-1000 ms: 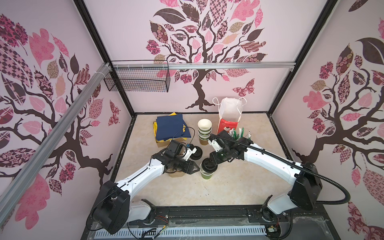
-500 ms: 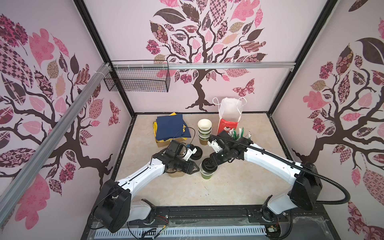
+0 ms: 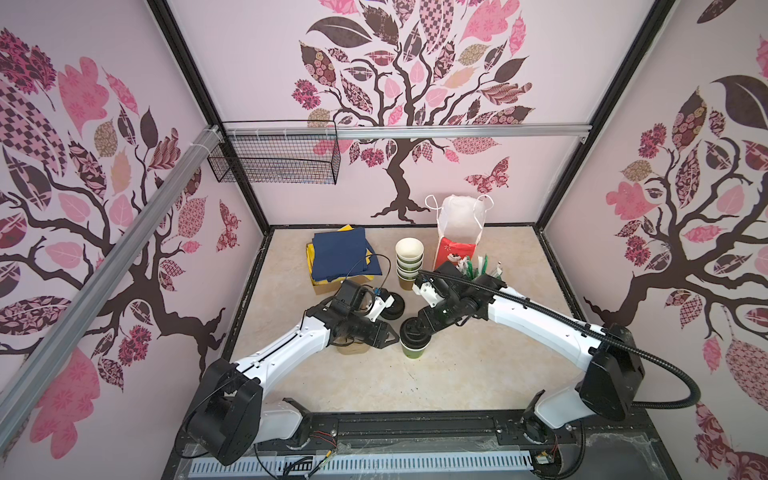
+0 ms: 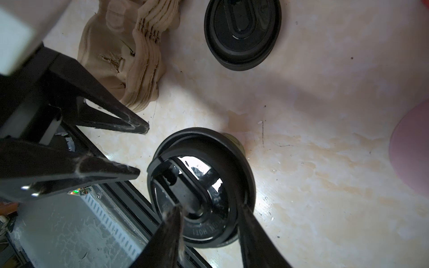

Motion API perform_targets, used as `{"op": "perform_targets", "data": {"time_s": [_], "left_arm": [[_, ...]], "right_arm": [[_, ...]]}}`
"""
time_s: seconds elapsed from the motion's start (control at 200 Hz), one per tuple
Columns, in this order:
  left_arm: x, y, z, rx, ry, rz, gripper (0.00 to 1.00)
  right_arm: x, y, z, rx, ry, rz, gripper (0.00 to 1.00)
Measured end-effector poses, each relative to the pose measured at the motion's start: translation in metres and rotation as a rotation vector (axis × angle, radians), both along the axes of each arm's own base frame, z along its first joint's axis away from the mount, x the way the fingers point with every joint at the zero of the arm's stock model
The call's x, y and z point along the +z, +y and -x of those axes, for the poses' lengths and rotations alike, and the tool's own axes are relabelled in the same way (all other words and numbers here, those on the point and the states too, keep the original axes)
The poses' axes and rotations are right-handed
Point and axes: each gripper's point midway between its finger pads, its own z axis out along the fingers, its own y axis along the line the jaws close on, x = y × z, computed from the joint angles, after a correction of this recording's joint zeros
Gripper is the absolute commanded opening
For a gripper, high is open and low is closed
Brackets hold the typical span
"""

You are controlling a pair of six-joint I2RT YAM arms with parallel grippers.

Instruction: Pack the takeout coffee

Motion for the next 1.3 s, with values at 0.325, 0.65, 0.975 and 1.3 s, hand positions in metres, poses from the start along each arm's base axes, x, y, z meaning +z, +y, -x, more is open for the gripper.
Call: {"op": "perform_targets", "data": {"time_s": [0.325,0.65,0.975,1.3], "left_arm": [[0.005,0.003,-0.004,0.017,-0.037,-0.009,0.46],[0.020,0.004,-0.008,0.045,-0.094,0.019,0.50],[0.022,-0.004,-0.012,0.050,-0.071,0.058,0.48],[0.016,-0.011,-0.014,0.036,-0.044,0.052,0.48]], "right_arm": [[-0.006,0.000,0.006,0.020,0.036,0.007,0.44],[-0.008,-0.004,0.012,0.032,0.054,0.028,0.44],[-0.010,-0.011,0.007,0.007,0.035,0.060,0.50],[-0.009,-0.011,-0.001,-0.031,0.007,0.064,0.43]]}}
